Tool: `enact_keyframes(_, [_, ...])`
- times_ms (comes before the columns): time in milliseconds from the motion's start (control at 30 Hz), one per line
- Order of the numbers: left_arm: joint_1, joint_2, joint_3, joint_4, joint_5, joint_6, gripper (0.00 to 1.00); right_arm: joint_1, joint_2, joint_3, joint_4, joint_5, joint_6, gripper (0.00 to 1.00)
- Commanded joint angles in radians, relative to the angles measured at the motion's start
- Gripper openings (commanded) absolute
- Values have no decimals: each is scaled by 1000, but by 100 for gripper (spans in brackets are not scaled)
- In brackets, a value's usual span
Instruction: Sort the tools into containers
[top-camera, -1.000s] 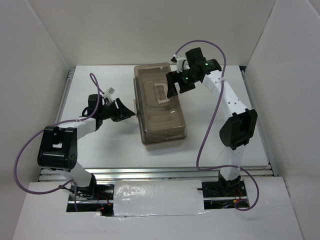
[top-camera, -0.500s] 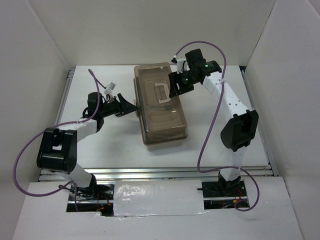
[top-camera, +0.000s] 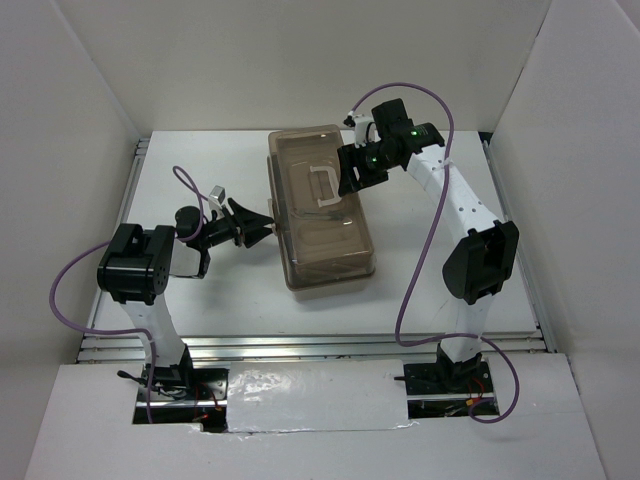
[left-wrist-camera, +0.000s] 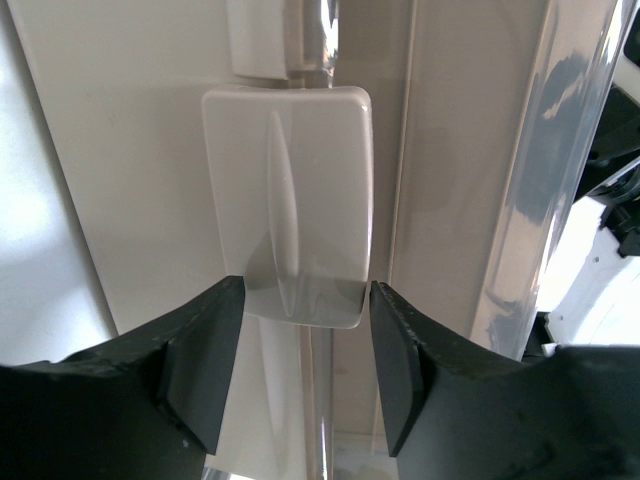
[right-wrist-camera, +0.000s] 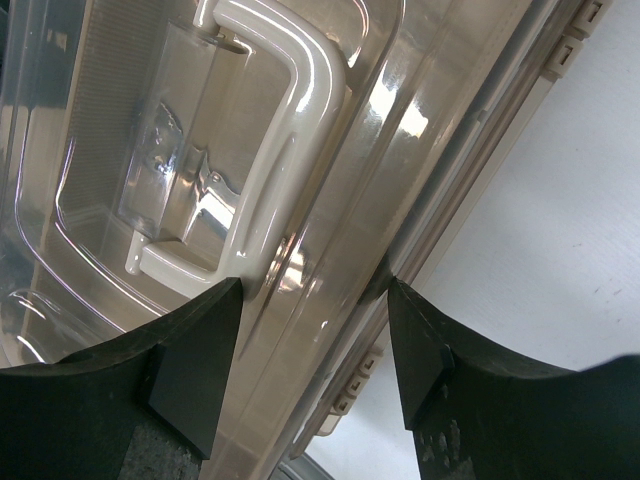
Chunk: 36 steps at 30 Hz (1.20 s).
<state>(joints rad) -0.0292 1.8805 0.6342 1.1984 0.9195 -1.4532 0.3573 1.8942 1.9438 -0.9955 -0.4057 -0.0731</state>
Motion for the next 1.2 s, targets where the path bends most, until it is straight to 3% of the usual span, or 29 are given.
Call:
enact_keyframes(0, [9, 23, 4, 644, 28, -110, 66, 28, 31, -46, -55, 1, -42, 67])
enact_keyframes(133, [-1, 52, 24, 644, 27, -133, 73, 29, 31, -40, -60, 11, -48, 69])
enact_keyframes(200, [-8, 65, 44, 644, 27, -153, 83, 35, 29, -43, -60, 16, -51, 69])
enact_keyframes(267, [-18, 69, 53, 644, 25, -160, 99, 38, 28, -48, -58, 19, -53, 69])
enact_keyframes(667, [-28, 48, 91, 645, -16, -171, 99, 66, 22, -57, -57, 51, -65, 69])
enact_keyframes(767, [-14, 19, 75, 645, -16, -167, 99, 66, 16, -63, -51, 62, -63, 63])
enact_keyframes(967, [18, -62, 42, 645, -1, -138, 99, 60, 17, -75, -23, 140, -51, 34])
enact_keyframes(1167, [26, -127, 16, 645, -4, -124, 99, 58, 31, -80, -20, 186, -48, 26])
